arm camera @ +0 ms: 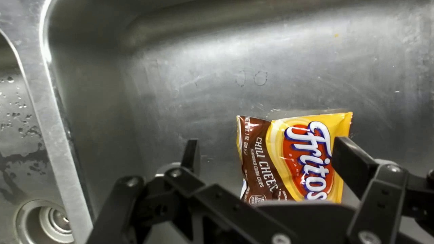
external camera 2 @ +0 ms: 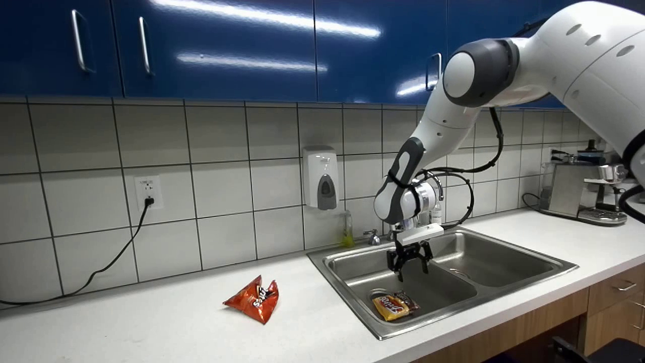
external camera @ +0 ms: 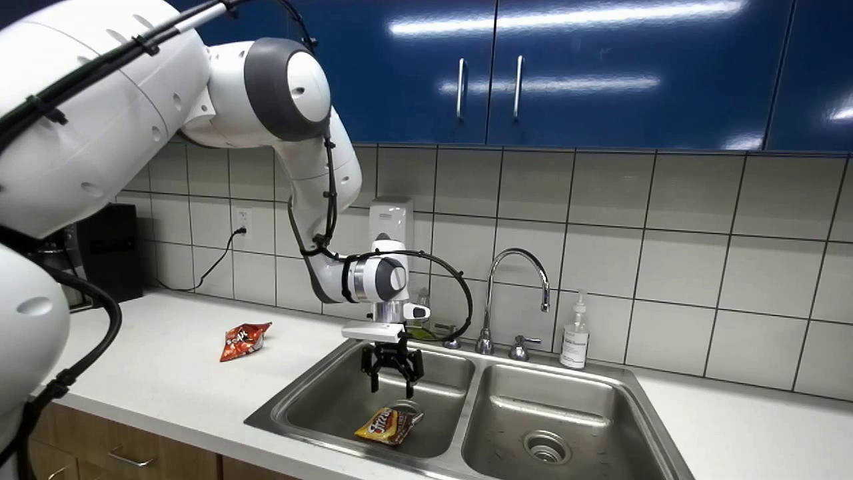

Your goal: Remove the packet from the sink

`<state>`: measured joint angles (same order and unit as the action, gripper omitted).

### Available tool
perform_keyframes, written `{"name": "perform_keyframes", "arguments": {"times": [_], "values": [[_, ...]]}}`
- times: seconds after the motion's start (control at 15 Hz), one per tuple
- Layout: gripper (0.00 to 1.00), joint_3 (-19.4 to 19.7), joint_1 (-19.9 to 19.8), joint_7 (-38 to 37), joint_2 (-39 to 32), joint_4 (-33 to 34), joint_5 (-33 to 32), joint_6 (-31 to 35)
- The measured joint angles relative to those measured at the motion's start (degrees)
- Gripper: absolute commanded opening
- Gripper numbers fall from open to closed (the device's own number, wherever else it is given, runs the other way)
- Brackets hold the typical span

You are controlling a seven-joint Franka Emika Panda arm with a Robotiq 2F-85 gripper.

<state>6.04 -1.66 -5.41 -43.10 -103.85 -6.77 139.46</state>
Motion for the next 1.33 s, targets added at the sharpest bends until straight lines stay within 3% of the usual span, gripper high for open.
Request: {"name": "perform_keyframes", "arguments": {"times": [0.87,1.33], "values": [[1.00,0.03,1.51,-2.02,-14.58,11.56,0.30,2.57],[1.00,0.47,2.52,-4.09,-18.98,17.58,0.40,2.60]]}}
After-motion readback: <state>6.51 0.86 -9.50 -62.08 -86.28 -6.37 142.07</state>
